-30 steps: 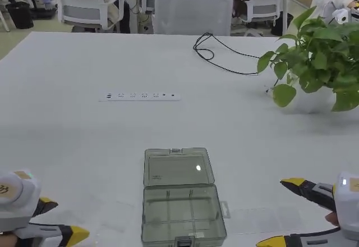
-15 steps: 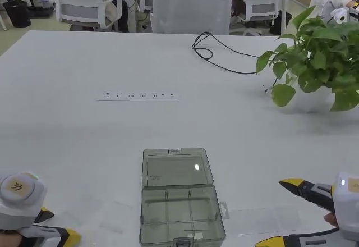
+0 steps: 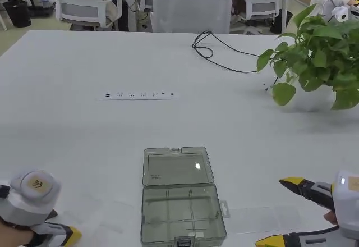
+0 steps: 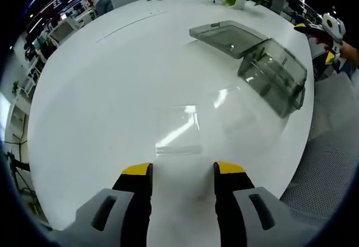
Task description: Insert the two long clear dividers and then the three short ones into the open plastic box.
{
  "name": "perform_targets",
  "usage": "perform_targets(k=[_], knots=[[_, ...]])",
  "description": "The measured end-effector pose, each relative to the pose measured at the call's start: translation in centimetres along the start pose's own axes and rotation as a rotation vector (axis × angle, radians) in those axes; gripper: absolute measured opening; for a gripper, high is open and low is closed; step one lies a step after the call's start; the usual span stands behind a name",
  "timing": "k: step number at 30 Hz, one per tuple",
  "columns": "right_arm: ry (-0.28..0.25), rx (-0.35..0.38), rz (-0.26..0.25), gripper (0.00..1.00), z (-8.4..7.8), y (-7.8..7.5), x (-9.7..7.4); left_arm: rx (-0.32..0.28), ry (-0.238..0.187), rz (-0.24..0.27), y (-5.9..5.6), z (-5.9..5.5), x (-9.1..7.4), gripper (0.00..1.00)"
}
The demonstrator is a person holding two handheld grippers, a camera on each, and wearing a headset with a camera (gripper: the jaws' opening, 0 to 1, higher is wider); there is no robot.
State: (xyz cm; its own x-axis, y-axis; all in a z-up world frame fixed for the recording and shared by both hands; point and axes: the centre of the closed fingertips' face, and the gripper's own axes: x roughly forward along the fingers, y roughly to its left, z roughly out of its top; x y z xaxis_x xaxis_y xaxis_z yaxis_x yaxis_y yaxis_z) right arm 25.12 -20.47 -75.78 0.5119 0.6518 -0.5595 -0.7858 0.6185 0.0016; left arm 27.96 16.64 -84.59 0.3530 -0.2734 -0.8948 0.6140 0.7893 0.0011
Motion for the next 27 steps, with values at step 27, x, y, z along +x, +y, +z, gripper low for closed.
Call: perform_targets(k=[27], knots=[[-0.004, 0.0, -0.005, 0.92, 0.1, 0.1, -0.12, -0.049, 0.061, 0.016, 0.5, -0.3, 0.05, 0.32]])
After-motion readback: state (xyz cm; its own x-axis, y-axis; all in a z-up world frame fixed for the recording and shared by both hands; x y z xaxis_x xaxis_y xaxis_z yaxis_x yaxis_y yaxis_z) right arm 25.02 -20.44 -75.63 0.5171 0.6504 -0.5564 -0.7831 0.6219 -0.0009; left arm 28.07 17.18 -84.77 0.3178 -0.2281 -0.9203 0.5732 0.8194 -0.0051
